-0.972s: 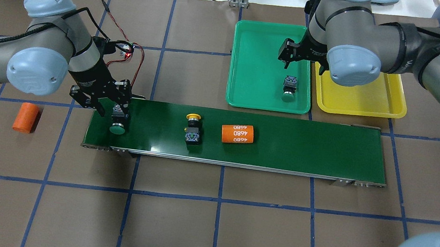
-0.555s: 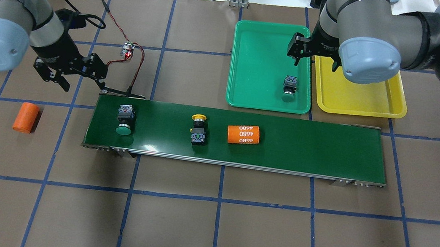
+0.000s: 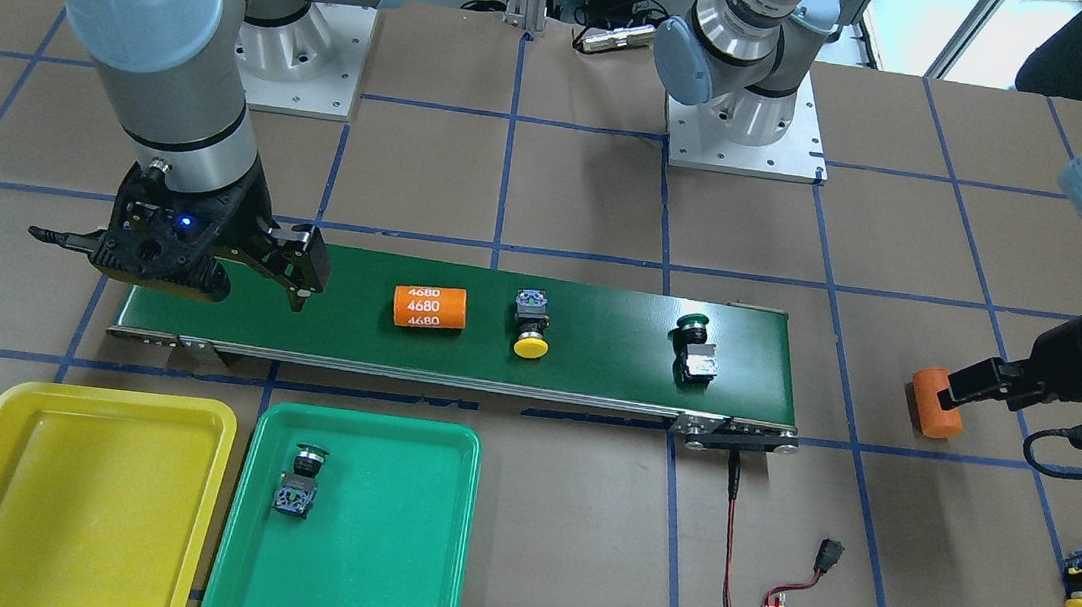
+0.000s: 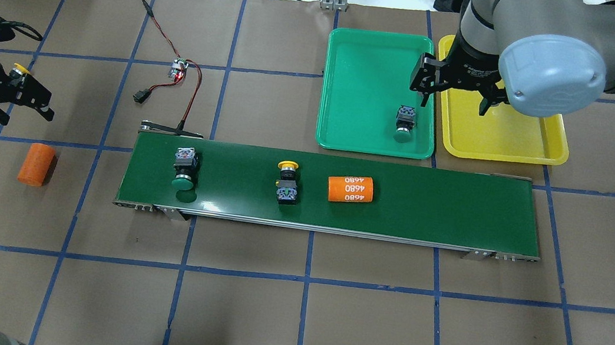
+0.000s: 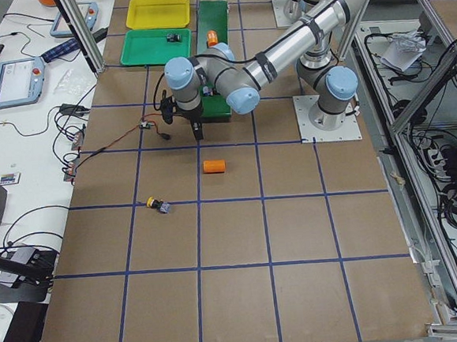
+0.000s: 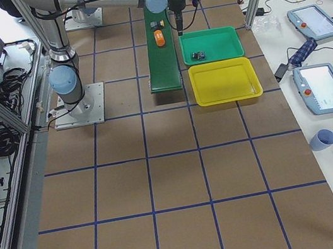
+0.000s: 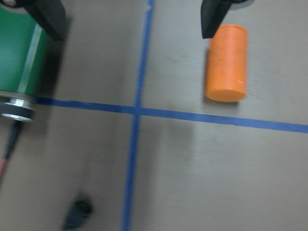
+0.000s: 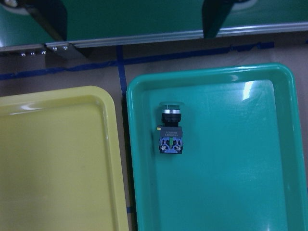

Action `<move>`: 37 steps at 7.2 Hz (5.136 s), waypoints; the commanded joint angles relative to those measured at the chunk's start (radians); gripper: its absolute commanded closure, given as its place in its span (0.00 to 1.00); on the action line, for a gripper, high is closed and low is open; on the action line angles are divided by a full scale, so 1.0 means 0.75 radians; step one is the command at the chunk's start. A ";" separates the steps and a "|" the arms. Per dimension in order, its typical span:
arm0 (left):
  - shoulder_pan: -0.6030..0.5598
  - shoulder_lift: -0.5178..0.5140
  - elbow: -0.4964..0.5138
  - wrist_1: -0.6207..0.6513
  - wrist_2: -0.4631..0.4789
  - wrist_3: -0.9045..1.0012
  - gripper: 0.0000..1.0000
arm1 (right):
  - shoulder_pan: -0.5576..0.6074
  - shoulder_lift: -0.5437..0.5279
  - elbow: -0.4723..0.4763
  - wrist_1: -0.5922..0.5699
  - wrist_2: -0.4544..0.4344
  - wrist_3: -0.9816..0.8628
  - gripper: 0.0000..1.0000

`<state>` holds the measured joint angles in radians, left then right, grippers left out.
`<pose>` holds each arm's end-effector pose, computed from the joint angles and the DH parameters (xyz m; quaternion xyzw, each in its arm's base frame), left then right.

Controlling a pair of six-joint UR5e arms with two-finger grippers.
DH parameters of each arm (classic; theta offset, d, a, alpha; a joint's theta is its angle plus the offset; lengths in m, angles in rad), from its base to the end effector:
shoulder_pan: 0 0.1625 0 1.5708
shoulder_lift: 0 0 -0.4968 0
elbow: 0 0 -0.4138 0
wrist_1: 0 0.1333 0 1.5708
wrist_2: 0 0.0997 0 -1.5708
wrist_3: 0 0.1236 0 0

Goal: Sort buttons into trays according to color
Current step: 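Grasp the second orange cylinder with the left gripper while the right lifts from the tray, then place the orange cylinder on the belt while the right gripper lowers toward the yellow button, then grasp the yellow button on the belt with the right gripper while the left withdraws, then carry the yellow button into the yellow tray while the left grasps another yellow button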

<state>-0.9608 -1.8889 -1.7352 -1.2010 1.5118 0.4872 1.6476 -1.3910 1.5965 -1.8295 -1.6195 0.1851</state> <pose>0.2326 -0.5782 0.3086 0.0629 -0.9960 -0.0327 0.0545 0.1729 -0.5885 0.4489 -0.0547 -0.9978 0.0295 0.0207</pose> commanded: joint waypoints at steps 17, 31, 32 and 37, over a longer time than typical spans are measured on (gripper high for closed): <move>-0.627 0.375 -0.308 -0.078 0.083 1.093 1.00 | 0.170 0.104 0.072 -0.074 0.026 0.062 0.00; -0.071 -0.207 0.369 0.157 0.164 0.723 0.00 | 0.315 0.225 0.242 -0.230 0.024 0.179 1.00; -0.032 -0.335 0.478 0.157 0.150 0.624 0.00 | 0.305 0.212 0.232 -0.236 0.022 0.179 1.00; 0.042 -0.641 0.643 0.145 0.140 0.500 0.00 | -0.091 0.271 -0.007 -0.299 0.006 -0.163 1.00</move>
<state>-0.9342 -2.3382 -1.2526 -1.0916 1.6183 0.8611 1.6795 -1.2204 1.6313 -2.0344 -1.6086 0.1890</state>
